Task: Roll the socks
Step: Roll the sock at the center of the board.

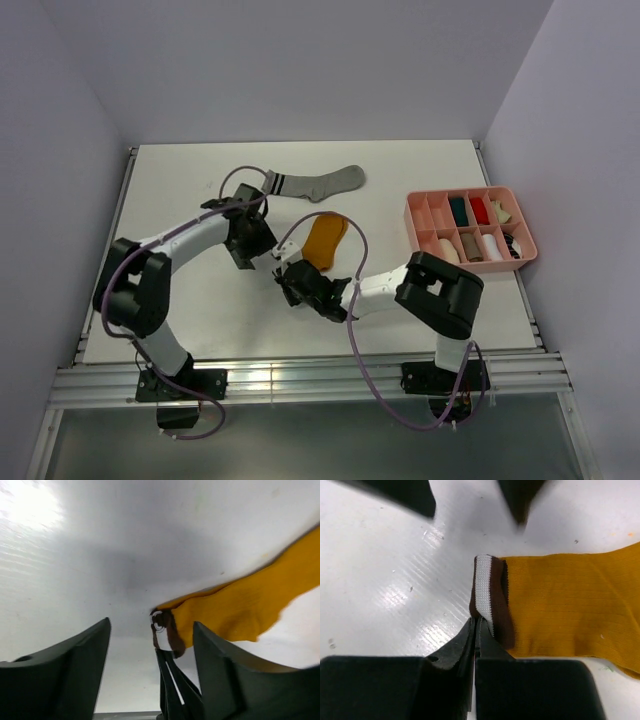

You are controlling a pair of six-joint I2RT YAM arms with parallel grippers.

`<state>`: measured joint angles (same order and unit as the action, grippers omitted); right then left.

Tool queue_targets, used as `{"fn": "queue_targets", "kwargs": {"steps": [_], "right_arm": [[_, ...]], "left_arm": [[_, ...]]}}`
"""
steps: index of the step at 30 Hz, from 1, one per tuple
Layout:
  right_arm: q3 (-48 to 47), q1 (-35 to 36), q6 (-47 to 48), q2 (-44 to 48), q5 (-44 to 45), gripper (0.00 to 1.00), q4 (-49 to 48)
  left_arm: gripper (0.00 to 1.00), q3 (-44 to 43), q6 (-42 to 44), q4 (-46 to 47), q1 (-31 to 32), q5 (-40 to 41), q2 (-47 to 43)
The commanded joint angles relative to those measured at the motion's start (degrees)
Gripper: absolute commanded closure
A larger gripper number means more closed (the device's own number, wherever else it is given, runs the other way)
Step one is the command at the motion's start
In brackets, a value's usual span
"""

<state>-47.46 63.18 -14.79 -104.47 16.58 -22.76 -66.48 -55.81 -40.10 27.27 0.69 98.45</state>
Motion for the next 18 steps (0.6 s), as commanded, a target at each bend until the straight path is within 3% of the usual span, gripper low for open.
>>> {"fn": "queue_targets", "kwargs": {"steps": [1,7,12,18], "right_arm": [[2.55,-1.56,-4.10,1.54,-11.11,1.00,3.52],[5.53,-7.44,-11.74,4.00,-26.38,1.00,-1.75],[9.13,-14.12,-23.43,1.64,-37.04,1.00,-12.37],[13.10,-18.96,-33.46,-1.88,-45.13,1.00,-23.63]], "left_arm": [[0.27,1.79,-4.74,7.21,-1.95,-0.95,-7.13],[0.27,9.68,-8.25,12.75,-2.57,1.16,-16.96],[0.31,26.09,-12.47,26.63,-2.48,-4.81,-27.94],[0.30,37.29,-14.76,35.25,0.76,-3.42,-36.66]]}}
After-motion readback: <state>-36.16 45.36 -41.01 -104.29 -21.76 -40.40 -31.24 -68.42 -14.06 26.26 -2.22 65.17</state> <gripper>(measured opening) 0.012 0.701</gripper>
